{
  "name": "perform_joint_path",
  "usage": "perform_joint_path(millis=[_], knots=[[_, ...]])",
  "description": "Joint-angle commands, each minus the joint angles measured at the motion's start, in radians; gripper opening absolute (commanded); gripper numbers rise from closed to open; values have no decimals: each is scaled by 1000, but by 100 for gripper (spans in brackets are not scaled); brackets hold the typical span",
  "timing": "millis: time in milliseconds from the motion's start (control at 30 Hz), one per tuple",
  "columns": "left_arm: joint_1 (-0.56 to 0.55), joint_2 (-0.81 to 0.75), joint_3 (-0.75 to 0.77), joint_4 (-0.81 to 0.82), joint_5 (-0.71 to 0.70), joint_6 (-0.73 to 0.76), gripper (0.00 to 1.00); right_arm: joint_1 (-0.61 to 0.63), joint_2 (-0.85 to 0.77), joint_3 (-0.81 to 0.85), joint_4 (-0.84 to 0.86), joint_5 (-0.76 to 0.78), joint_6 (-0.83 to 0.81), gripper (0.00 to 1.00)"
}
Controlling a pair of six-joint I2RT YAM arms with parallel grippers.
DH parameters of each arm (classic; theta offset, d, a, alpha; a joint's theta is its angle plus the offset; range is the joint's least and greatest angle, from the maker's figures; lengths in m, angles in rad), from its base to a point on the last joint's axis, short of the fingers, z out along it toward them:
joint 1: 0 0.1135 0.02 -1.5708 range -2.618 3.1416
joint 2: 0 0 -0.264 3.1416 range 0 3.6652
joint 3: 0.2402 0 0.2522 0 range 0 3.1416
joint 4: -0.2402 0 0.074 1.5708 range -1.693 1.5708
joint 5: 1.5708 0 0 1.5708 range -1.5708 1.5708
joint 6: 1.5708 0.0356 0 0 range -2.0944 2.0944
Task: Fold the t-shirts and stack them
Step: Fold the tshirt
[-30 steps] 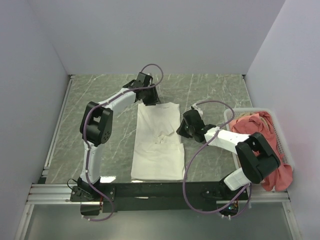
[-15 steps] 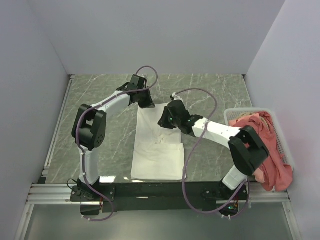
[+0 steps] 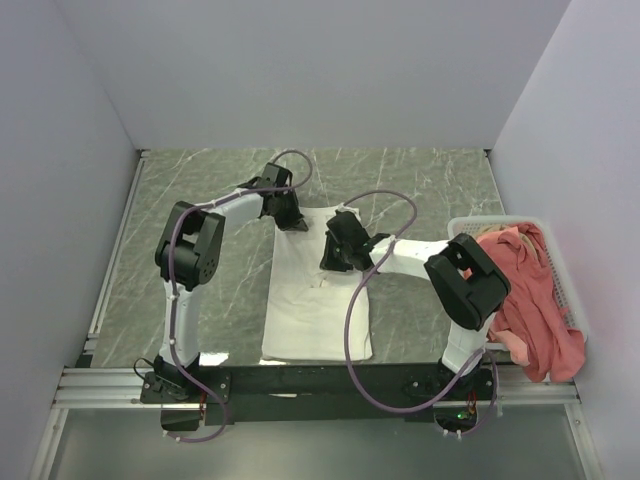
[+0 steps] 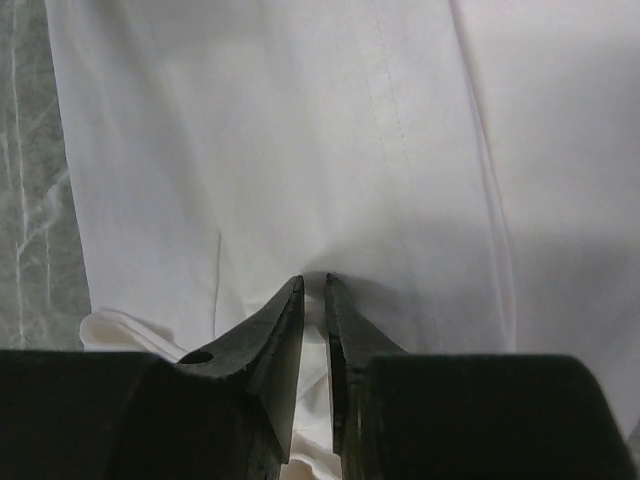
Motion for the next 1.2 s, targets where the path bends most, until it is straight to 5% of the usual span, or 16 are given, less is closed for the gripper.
perform_joint_path(millis=[0,567,867,1033,1167], knots=[[7,26,24,8,-18,-28,1,-10,36,31,-79,39,-17,22],[85,226,399,-88,-5,-2,2,-123,221,309,-152,-55,-117,22],[123,222,491,-42,56,25,17,-153,240,387,-154,-93,-184,24],[137,100,457,-39,-1,74,41,-173,171,438,-192,-93,-203,44],[142,-96,300,-77,-112,85,47,-180,84,430,-220,-80,-201,55]])
